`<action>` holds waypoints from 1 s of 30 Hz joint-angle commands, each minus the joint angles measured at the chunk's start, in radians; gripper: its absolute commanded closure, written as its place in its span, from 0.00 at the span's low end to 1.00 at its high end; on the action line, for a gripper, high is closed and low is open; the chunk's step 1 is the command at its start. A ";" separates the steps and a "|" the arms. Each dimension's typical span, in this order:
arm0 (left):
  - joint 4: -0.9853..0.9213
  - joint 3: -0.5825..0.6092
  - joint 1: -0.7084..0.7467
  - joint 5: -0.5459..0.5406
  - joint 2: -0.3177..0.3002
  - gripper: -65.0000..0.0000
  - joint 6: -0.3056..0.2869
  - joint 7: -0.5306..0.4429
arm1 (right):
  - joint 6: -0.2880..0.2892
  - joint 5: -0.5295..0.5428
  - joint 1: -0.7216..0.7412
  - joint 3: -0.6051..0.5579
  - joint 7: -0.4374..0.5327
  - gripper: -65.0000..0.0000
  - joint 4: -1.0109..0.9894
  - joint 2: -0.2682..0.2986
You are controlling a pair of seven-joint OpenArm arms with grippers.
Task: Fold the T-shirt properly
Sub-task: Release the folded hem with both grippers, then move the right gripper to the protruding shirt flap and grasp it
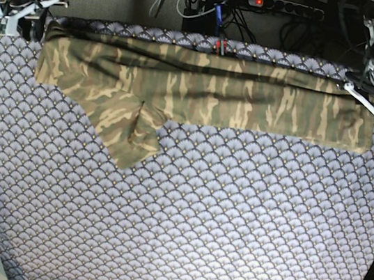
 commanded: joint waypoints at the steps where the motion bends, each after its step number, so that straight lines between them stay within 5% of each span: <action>1: 0.012 -0.005 -0.005 0.006 -0.015 0.65 -0.001 -0.011 | -0.004 0.018 -0.004 0.019 0.026 0.77 0.021 0.011; 10: 0.012 -0.005 -0.006 0.006 -0.015 0.65 -0.001 -0.011 | -0.004 0.100 0.046 0.096 0.009 0.77 0.050 0.030; 13: 0.012 -0.005 -0.006 0.006 -0.015 0.65 -0.001 -0.011 | -0.004 0.100 0.100 0.021 -0.109 0.75 0.131 0.054; 21: 0.012 -0.005 -0.003 0.006 -0.015 0.65 -0.001 -0.011 | -0.004 0.100 0.382 -0.251 -0.483 0.45 0.170 0.163; 30: 0.014 -0.005 -0.005 0.006 -0.014 0.65 -0.001 -0.004 | -0.004 0.098 0.634 -0.487 -0.598 0.43 -0.042 0.152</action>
